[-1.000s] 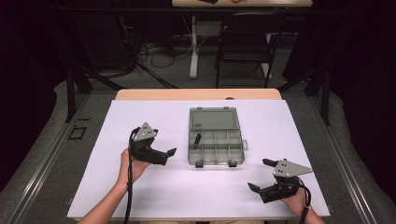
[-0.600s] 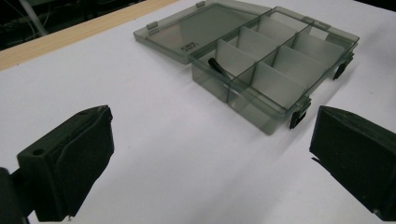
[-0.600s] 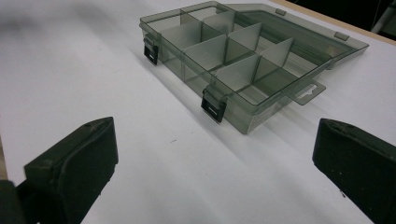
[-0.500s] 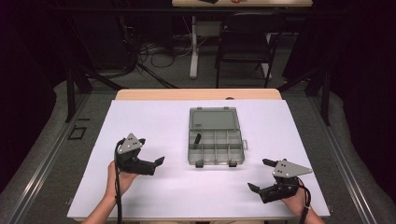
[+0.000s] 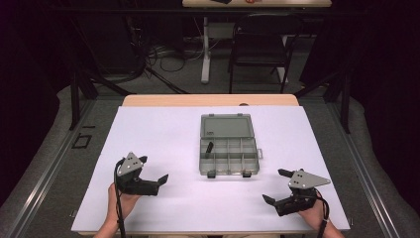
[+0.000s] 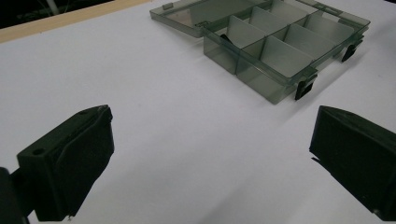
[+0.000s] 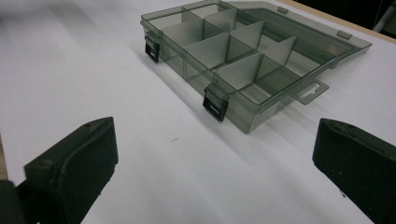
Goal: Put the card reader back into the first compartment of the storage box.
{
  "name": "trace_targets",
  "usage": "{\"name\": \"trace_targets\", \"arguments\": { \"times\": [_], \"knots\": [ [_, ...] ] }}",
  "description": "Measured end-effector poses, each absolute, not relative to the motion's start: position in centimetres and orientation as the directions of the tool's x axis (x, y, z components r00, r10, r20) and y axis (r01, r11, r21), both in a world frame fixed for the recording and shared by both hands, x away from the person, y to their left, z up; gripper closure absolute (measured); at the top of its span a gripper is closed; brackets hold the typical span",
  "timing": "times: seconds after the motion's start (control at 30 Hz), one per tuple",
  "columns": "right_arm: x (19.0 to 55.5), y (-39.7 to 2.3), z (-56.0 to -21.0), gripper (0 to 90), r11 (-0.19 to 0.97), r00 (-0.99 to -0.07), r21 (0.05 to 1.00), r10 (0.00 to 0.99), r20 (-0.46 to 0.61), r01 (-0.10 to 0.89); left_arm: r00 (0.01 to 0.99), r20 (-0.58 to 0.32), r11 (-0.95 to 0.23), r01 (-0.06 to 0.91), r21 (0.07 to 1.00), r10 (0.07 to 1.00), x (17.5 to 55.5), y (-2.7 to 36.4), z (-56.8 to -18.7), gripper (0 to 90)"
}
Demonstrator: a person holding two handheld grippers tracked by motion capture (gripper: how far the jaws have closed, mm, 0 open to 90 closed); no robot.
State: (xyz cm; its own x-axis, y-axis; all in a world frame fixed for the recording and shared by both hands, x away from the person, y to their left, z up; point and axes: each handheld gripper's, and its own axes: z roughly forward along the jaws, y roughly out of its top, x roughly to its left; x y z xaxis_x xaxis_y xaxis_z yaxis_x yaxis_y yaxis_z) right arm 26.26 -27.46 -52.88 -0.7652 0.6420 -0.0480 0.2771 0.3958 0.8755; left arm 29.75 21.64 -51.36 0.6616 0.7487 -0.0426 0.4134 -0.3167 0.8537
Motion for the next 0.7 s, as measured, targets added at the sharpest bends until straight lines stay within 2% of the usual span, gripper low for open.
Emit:
{"name": "trace_targets", "arguments": {
  "times": [0.7],
  "knots": [
    [26.2,-27.5,-52.8,0.0,0.392,-0.764,0.879,0.644,-0.051,0.272,0.658,-0.032,-0.31,0.397,0.864,0.753,27.0,22.2,-52.7,0.0]
  ]
}}
